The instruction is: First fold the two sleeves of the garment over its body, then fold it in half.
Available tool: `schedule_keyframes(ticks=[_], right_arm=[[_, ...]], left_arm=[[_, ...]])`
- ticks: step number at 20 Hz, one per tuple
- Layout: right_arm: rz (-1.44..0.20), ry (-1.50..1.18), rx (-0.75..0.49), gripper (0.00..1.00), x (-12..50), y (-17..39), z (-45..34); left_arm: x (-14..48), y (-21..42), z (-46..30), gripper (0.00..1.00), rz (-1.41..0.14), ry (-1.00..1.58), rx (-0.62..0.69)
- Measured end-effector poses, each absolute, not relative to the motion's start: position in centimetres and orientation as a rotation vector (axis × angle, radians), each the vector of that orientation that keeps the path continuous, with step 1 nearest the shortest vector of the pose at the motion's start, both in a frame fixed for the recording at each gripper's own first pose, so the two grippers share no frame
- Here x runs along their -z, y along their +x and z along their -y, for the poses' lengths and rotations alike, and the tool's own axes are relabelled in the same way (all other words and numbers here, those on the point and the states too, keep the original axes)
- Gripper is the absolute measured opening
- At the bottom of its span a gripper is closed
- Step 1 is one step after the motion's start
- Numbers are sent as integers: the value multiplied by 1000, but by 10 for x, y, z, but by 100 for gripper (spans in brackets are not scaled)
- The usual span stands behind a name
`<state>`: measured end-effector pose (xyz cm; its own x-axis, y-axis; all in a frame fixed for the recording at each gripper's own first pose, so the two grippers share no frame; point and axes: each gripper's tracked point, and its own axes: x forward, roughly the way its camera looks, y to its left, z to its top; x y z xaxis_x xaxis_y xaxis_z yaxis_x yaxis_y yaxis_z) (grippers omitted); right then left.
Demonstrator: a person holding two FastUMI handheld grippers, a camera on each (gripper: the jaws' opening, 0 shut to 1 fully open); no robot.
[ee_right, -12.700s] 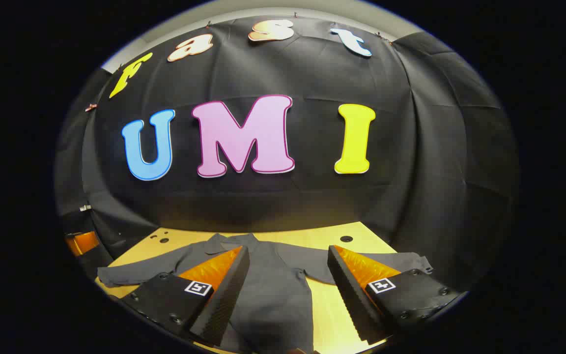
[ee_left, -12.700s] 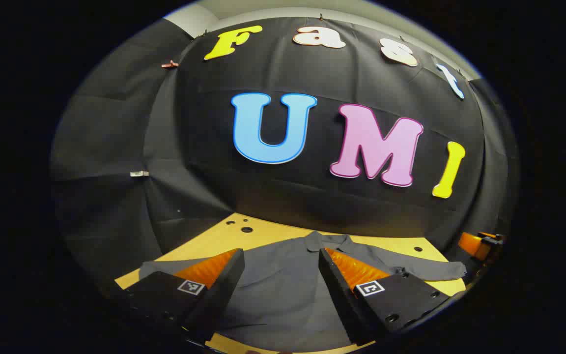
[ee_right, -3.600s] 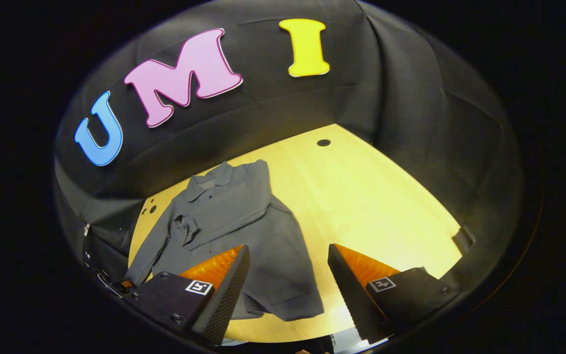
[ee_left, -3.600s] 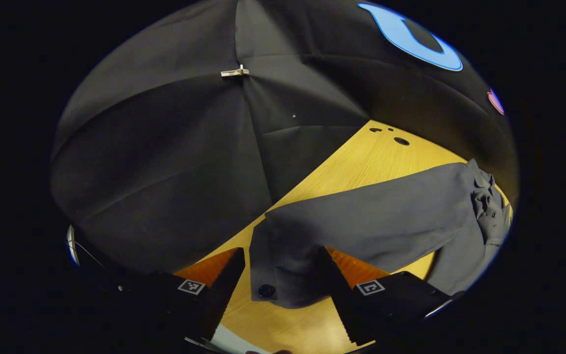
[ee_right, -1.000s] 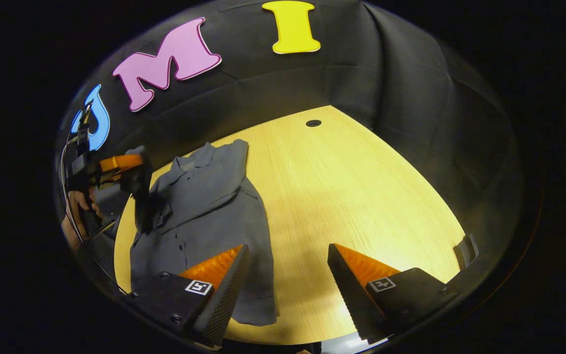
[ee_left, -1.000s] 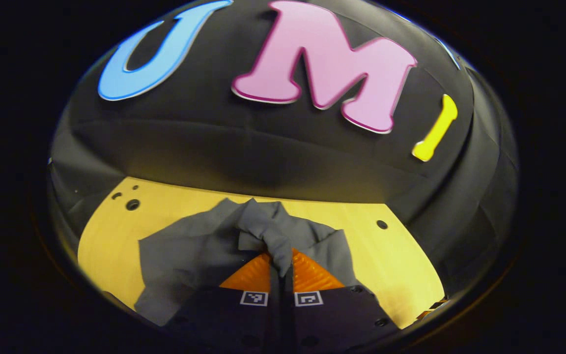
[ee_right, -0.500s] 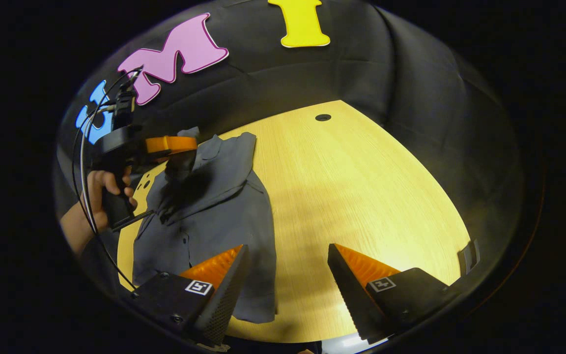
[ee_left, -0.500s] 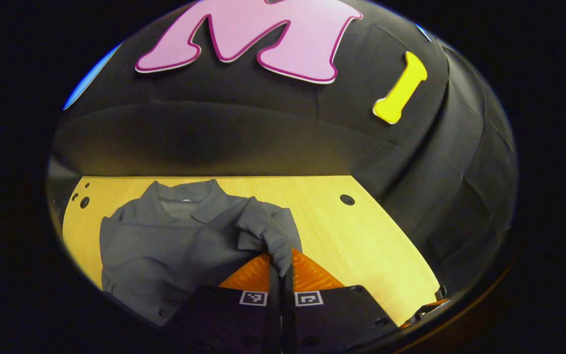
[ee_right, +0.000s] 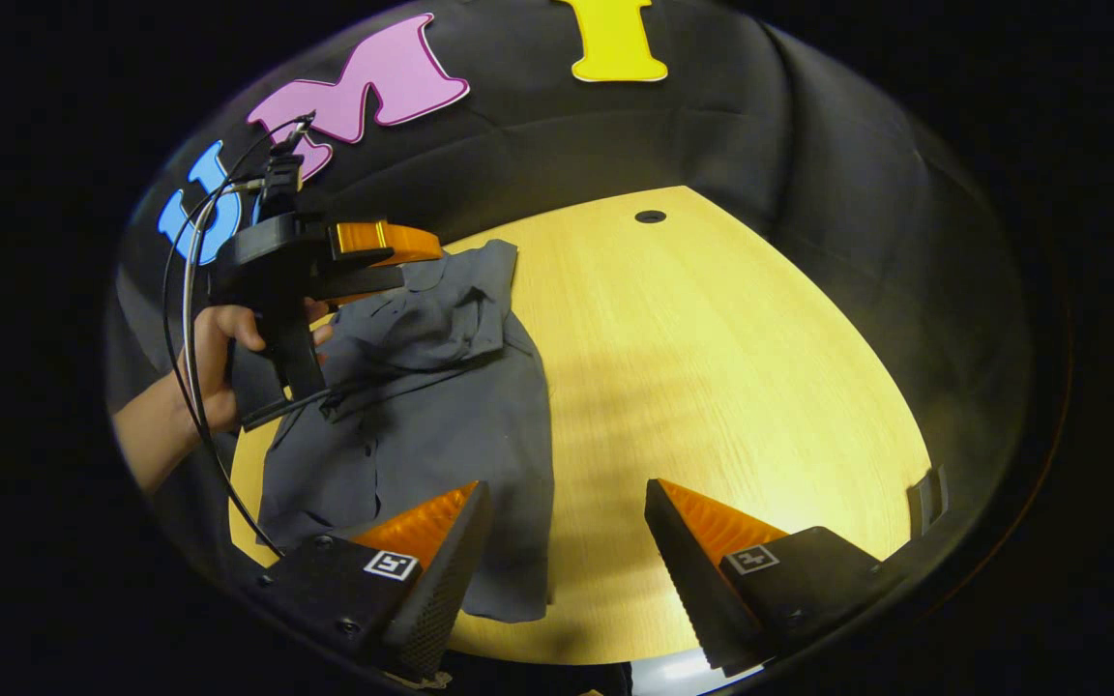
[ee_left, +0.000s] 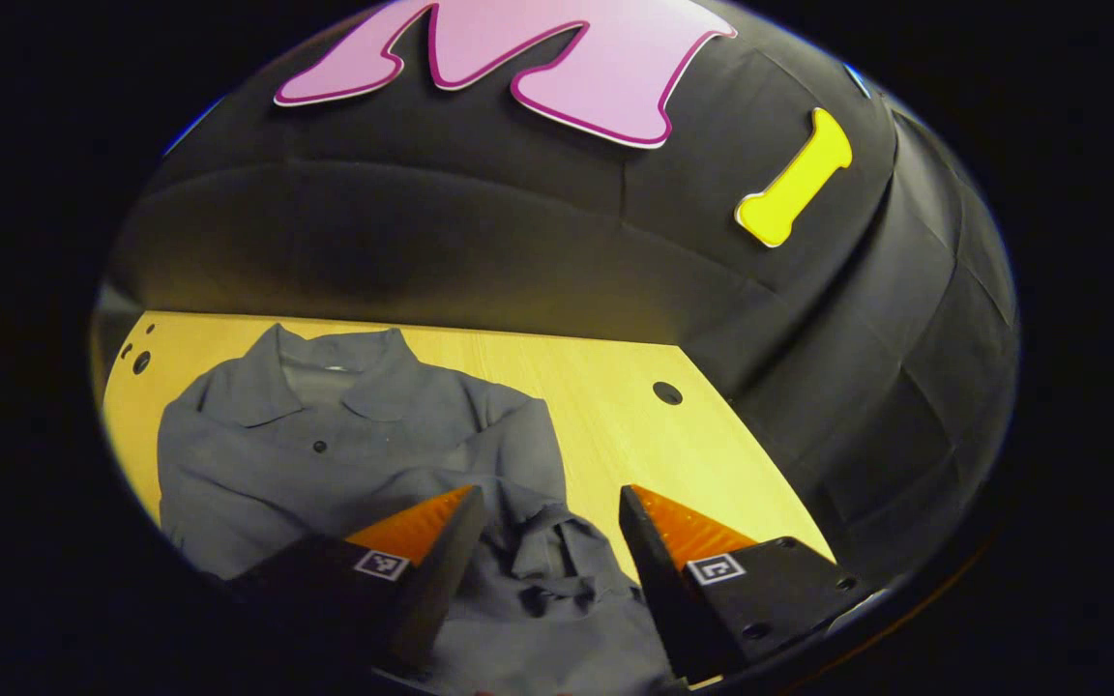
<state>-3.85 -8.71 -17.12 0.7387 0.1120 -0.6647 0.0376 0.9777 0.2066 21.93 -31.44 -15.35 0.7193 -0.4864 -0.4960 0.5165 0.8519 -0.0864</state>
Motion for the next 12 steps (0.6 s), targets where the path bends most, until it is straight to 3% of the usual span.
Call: schedule_keyframes(ticks=[1, 2, 4, 5, 7, 8, 9, 12], right_arm=[[-748, 224, -52, 99, 172, -38, 82], [-756, 235, -64, 99, 173, -39, 76], [-773, 242, -83, 99, 177, -39, 63], [-784, 239, -93, 99, 180, -40, 58], [-832, 235, -110, 99, 191, -47, 47], [-855, 245, -122, 99, 197, -51, 40], [-879, 246, -129, 99, 203, -56, 34], [-931, 223, -140, 99, 219, -69, 24]], left_arm=[[156, 215, 300, 93, -534, 78, 539], [158, 210, 283, 95, -534, 94, 518], [162, 197, 245, 96, -539, 108, 477], [165, 189, 224, 92, -545, 109, 457], [171, 171, 178, 96, -562, 107, 414], [175, 161, 154, 92, -570, 107, 391], [179, 151, 130, 96, -582, 109, 362], [187, 123, 50, 96, -598, 120, 254]])
